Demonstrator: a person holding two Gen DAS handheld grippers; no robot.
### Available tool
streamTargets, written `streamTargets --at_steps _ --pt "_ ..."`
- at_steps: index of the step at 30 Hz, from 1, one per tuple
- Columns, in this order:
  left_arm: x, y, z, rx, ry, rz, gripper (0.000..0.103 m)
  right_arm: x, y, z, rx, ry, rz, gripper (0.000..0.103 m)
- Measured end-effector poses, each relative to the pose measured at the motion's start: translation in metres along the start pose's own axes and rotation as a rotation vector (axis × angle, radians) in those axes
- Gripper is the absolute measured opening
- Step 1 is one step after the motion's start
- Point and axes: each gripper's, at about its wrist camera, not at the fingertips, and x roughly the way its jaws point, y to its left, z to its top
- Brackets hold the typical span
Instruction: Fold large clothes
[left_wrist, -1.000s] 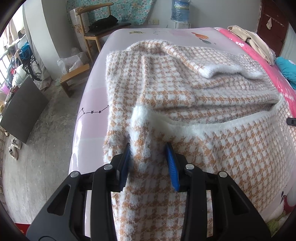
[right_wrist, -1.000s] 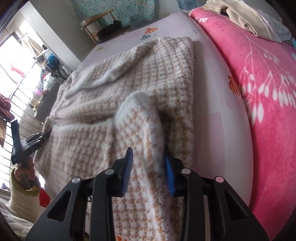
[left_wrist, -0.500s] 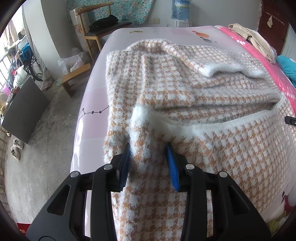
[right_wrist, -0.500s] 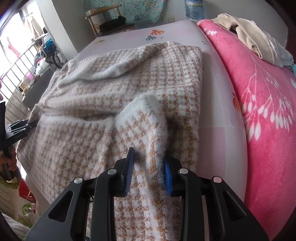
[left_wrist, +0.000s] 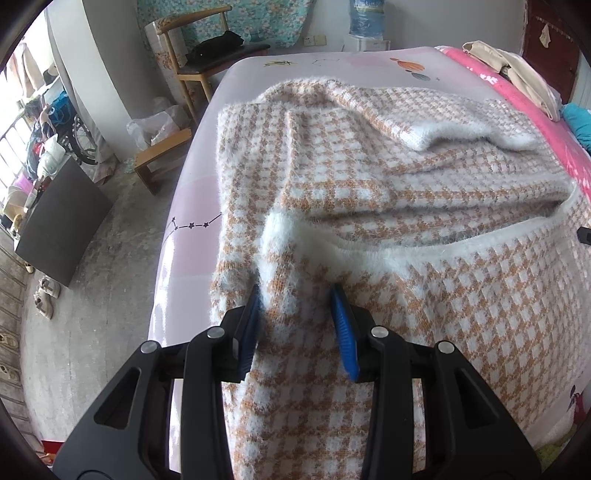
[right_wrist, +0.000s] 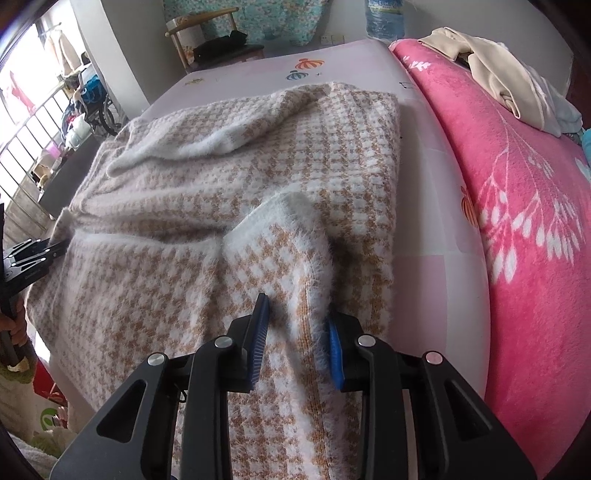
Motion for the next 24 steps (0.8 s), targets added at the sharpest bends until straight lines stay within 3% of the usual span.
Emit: streamTargets --at_steps 24 --pt "-0.0032 0.0003 -0.0020 0.009 -0.002 0.011 0.037 0.0032 0.0093 0.0035 -0.038 0.016 -0.065 0.028"
